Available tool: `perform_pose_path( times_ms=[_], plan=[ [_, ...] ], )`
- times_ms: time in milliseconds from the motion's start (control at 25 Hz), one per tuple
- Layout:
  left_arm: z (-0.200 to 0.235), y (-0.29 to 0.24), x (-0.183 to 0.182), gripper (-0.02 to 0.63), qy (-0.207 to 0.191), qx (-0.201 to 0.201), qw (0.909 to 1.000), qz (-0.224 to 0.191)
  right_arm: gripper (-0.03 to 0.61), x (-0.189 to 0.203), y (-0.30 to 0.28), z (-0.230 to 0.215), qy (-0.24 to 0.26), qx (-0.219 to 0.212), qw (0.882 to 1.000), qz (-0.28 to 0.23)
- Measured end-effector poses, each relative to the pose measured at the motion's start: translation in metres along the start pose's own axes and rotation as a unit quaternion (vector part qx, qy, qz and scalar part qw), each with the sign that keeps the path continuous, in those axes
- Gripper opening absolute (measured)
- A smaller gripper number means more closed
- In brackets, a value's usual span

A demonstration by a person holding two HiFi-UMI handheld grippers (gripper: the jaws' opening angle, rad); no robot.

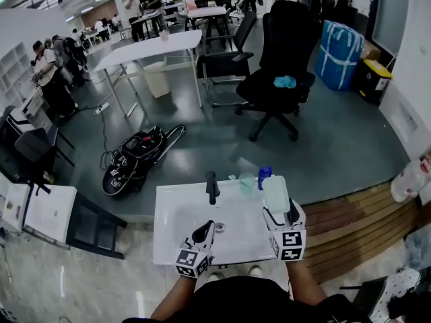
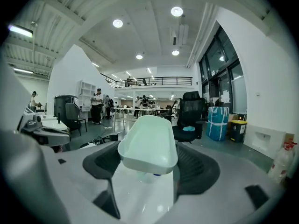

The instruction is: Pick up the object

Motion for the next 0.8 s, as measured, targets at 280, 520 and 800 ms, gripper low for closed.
perform_pose_path(
  times_ms=[280, 520, 800],
  plan=[
    [-0.001, 0.000, -0.002, 0.020, -0.002, 0.000, 1.0000, 0.000, 0.383, 0.000, 0.000, -0.001, 0.005, 0.001, 1.000, 0.002],
    [0.001, 0.002, -0.002, 0.020, -0.002, -0.002, 1.0000, -0.004, 0.383, 0.003, -0.001, 0.000, 0.006, 0.005, 1.000, 0.003],
    [-0.003, 0.000, 0.000, 0.020, 0.000, 0.002, 1.0000, -0.001, 0.383, 0.009, -0.003, 0.000, 0.008, 0.007, 1.000, 0.012]
  ],
)
Point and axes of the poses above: the fingertips, and each gripper's own axes: y backward along the fingers, z to its left, x out of its underside, the point moved 5 cm from there along y, backward along the fingers, and after that the axes turned 9 degrees about -y, right-handed, at the moved point
